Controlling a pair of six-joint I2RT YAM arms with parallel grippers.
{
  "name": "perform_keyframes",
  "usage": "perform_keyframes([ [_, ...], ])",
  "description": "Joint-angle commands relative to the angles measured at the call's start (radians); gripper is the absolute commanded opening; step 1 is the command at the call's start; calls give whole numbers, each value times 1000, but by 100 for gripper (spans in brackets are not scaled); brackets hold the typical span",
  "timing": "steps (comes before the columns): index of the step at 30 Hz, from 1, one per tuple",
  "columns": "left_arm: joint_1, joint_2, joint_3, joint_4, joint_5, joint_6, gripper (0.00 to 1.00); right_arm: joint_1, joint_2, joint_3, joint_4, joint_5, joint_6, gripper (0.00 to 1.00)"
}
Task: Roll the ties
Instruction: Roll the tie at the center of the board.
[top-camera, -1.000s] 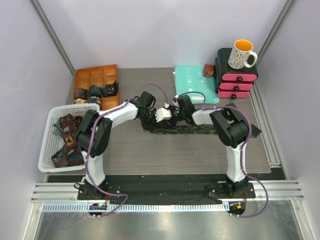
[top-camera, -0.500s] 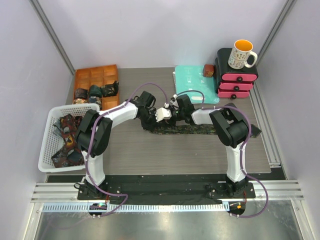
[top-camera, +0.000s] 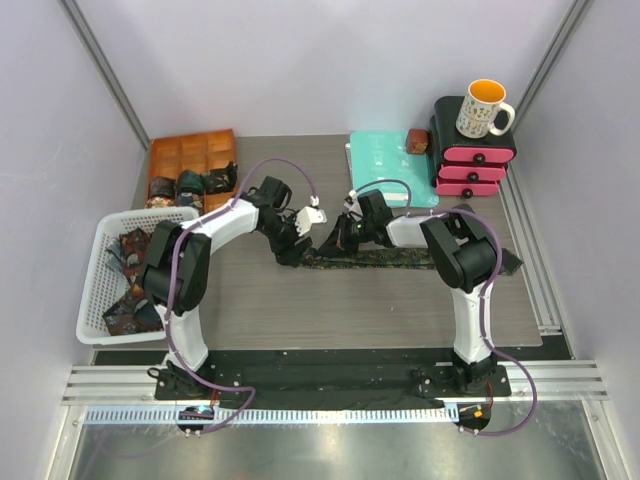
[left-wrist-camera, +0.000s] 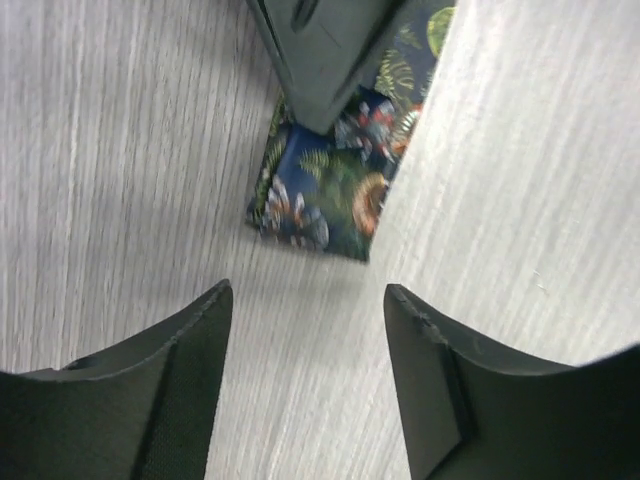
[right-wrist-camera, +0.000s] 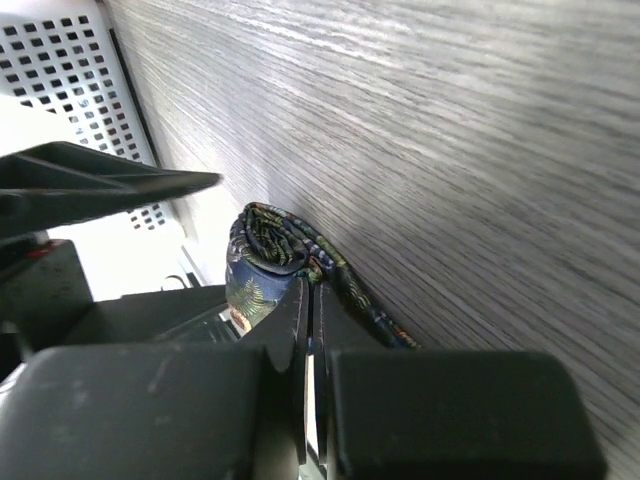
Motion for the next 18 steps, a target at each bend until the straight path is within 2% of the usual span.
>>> perform_keyframes([
  [1,12,-92,-45,42,122,-11,65,-17,17,-19,-73,68,-117,1],
  [3,9,-88,-48,69,127,-25,79,-18,16,-24,-73,68,-143,1],
  [5,0,-60,-33,84,113,-39,81,-20,11,-34,-61,71,-158,1],
  [12,-50,4,12,81,-5,-7,82,-23,5,-54,-67,91,-227,1],
  [18,-84,39,30,49,-73,43,74,-26,-3,-73,-70,102,-254,1],
])
